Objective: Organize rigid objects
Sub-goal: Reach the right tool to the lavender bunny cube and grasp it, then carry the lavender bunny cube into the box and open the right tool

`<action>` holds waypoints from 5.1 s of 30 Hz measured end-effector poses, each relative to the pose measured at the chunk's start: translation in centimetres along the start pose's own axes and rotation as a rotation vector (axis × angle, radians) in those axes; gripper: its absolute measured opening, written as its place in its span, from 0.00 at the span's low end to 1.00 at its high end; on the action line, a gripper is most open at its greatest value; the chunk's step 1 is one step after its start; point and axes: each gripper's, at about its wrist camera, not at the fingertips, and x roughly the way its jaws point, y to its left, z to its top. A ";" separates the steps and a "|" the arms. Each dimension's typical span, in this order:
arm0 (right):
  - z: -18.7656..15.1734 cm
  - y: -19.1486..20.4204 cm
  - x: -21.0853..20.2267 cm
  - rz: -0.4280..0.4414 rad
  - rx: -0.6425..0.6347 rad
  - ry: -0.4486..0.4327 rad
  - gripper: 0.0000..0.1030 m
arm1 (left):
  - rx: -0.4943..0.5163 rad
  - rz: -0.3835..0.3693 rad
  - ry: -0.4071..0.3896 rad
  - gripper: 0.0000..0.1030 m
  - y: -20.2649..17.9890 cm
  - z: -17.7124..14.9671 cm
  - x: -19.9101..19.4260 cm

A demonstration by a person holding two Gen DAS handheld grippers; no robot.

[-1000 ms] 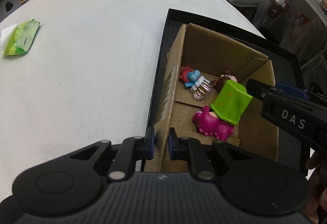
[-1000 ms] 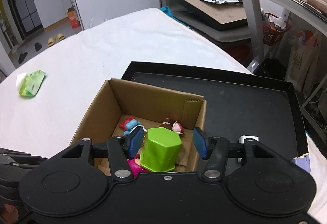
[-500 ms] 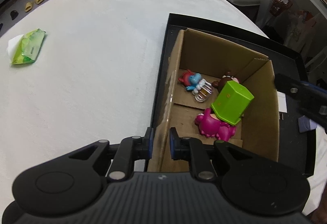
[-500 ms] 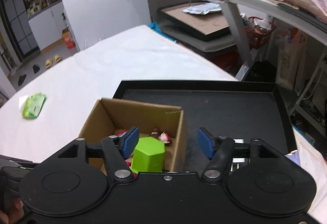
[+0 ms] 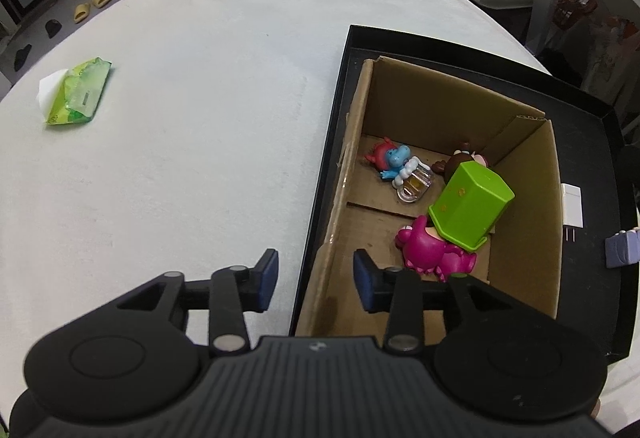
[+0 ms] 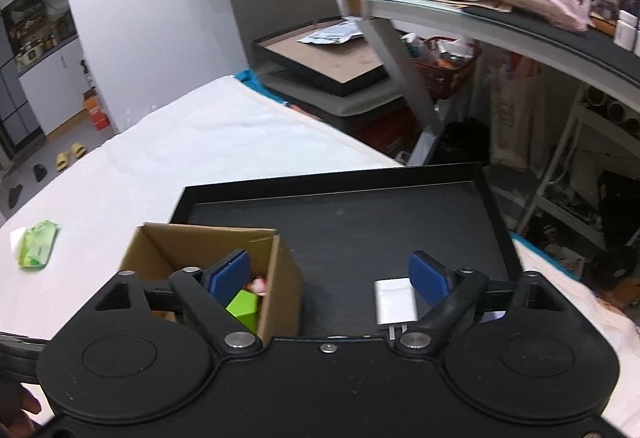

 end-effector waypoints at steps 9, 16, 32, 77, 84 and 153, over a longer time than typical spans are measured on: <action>-0.2 -3.0 0.3 -0.055 0.071 0.022 0.90 | 0.032 0.021 0.004 0.43 -2.4 0.0 0.0; -0.6 -6.0 1.2 -0.129 0.135 0.047 0.90 | 0.040 0.080 0.010 0.49 -3.7 0.0 0.3; -2.4 -8.6 5.4 -0.288 0.116 0.147 0.90 | 0.074 0.189 0.008 0.50 -5.6 -0.1 0.4; -5.3 -8.8 8.4 -0.212 -0.040 0.232 0.43 | 0.099 0.223 0.030 0.54 -6.4 -0.3 0.9; -4.0 -7.5 6.0 -0.159 -0.040 0.160 0.43 | 0.071 0.159 0.021 0.54 -4.9 -0.7 0.4; -1.2 9.6 4.3 0.266 -0.161 0.100 0.49 | -0.084 -0.202 0.017 0.12 3.5 -0.8 1.1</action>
